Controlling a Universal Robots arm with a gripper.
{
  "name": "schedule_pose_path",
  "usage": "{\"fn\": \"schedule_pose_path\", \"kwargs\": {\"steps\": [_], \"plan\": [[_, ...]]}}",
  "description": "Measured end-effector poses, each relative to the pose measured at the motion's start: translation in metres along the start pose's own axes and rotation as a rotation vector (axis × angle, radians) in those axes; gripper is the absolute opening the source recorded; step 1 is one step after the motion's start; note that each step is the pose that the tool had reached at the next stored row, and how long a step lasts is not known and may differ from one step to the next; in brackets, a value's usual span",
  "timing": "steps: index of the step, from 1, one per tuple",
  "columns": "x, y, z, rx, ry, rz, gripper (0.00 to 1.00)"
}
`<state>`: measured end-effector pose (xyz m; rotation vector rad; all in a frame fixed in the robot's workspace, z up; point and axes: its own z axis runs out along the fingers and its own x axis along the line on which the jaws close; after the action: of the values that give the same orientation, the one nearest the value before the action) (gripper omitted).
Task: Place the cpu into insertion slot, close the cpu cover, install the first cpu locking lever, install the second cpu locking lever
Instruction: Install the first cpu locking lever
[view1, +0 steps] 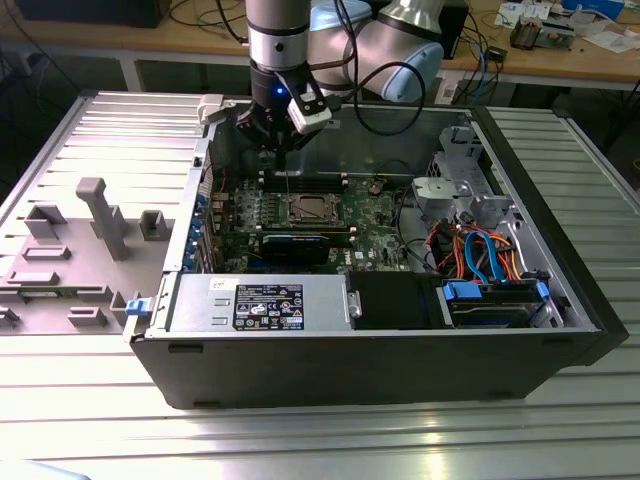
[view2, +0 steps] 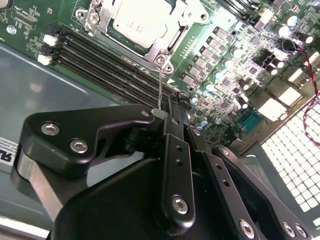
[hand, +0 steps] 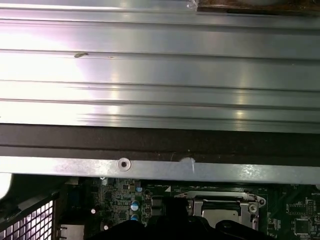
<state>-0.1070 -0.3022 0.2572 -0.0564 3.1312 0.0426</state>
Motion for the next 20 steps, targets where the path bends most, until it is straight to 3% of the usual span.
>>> {"fn": "schedule_pose_path", "kwargs": {"steps": [20], "plan": [[-0.0187,0.0095,0.003,0.0,0.0,0.0,0.11]]}}
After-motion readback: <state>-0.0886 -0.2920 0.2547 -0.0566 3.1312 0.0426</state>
